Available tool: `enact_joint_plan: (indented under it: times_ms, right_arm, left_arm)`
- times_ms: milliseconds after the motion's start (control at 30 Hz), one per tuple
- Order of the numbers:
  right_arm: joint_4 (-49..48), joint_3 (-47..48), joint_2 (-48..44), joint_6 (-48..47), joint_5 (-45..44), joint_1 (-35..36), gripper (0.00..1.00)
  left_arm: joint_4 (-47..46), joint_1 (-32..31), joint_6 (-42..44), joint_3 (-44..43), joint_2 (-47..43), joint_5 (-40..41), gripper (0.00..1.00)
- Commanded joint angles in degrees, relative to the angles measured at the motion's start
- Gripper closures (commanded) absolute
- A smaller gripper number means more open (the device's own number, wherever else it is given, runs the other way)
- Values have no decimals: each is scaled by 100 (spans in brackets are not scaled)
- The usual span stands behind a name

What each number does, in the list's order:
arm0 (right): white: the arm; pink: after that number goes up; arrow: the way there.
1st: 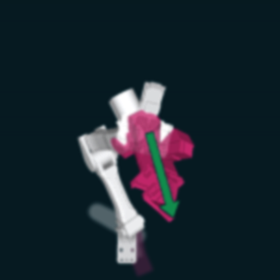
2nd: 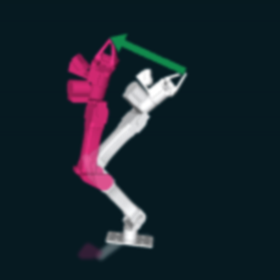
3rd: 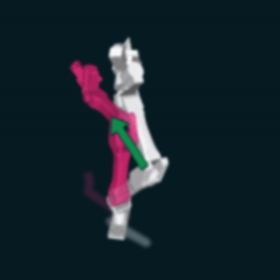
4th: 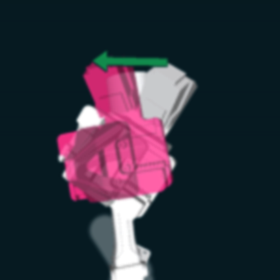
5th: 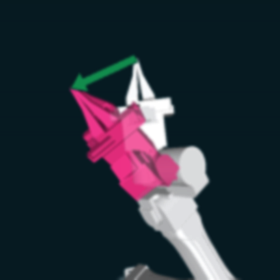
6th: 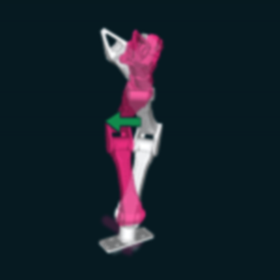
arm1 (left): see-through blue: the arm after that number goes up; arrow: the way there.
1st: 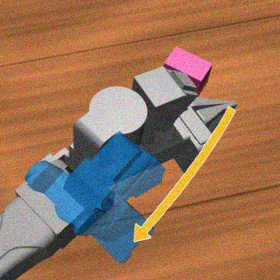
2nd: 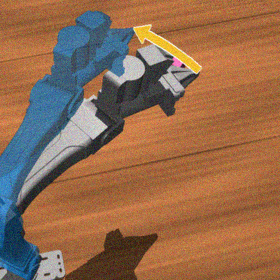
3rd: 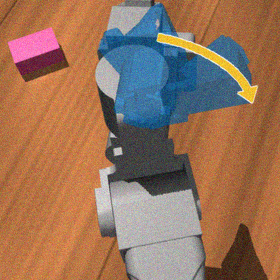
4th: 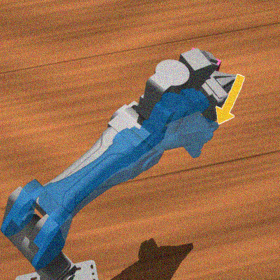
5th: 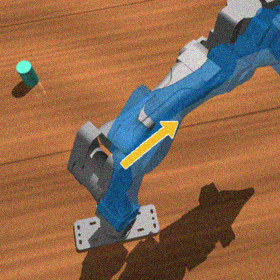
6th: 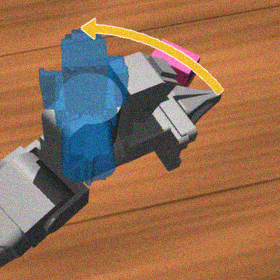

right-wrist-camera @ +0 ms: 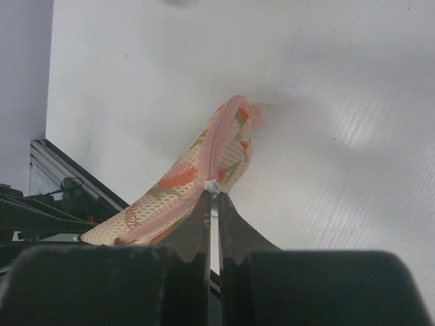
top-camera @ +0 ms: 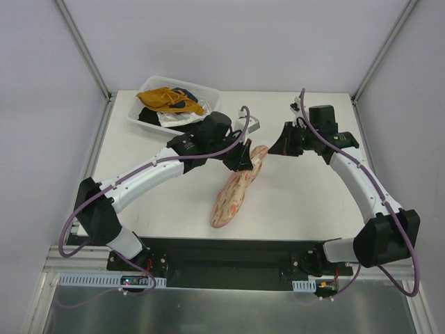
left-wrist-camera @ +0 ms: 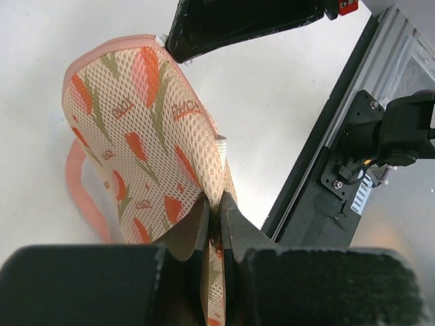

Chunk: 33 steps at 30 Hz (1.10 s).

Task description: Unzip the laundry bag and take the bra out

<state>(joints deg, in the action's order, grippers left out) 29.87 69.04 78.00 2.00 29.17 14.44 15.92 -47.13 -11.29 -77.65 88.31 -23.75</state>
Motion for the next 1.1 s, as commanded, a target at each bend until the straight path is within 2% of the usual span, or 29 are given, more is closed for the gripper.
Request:
enact_joint_plan:
  times_ms: [0, 33, 67, 100, 133, 233, 333, 567, 600, 700, 733, 767, 800, 900, 967, 1067]
  right_arm:
    - [-289, 479, -398, 178, -720, -275, 99]
    - [-280, 505, -530, 213, -693, -275, 99]
    - [-280, 497, -731, 239, -667, -266, 99]
    - [-245, 479, -838, 231, -623, -257, 99]
    - [-192, 453, -917, 248, -605, -248, 99]
    - [-51, 208, -1146, 310, -553, -170, 99]
    - [-7, -109, -1392, 450, -517, -143, 99]
    - [230, -320, -1682, 591, -745, -64, 99]
    - [326, -338, -1682, 591, -868, -72, 99]
    - [929, -242, -1542, 346, -1990, -125, 99]
    - [1072, -215, -1464, 267, -2794, -195, 93]
    - [1187, -250, -1350, 248, -3194, -370, 82]
    - [1266, -311, -1288, 248, -3337, -511, 59]
    - [1049, -723, -1147, 555, -3050, -1126, 31]
    - [837, -1101, -1173, 853, -2654, -1416, 25]
    - [564, -1304, -1287, 1013, -2478, -1672, 23]
  left_arm:
    - [438, -33, 284, -855, -219, -342, 100]
    - [499, -24, 320, -979, -61, -315, 100]
    - [613, -15, 355, -1111, 18, -306, 91]
    - [649, -6, 355, -1321, 98, -323, 73]
    - [684, -6, 355, -1419, 229, -402, 33]
    - [693, -6, 320, -1683, 388, -490, 2]
    - [684, -6, 338, -1833, 450, -455, 1]
    - [728, -94, 92, -2096, 836, -631, 9]
    - [780, -112, -47, -2166, 906, -414, 13]
    - [904, -120, -468, -2072, 1039, 113, 16]
    - [939, -121, -601, -1983, 1021, 177, 16]
    - [948, -181, -716, -1869, 1013, 273, 16]
    - [948, -243, -952, -1564, 995, 448, 16]
    - [930, -743, -1296, -1184, 1205, 976, 17]
    - [930, -972, -1655, -1270, 1661, 899, 17]
    - [930, -1359, -1762, -1770, 2417, 871, 17]
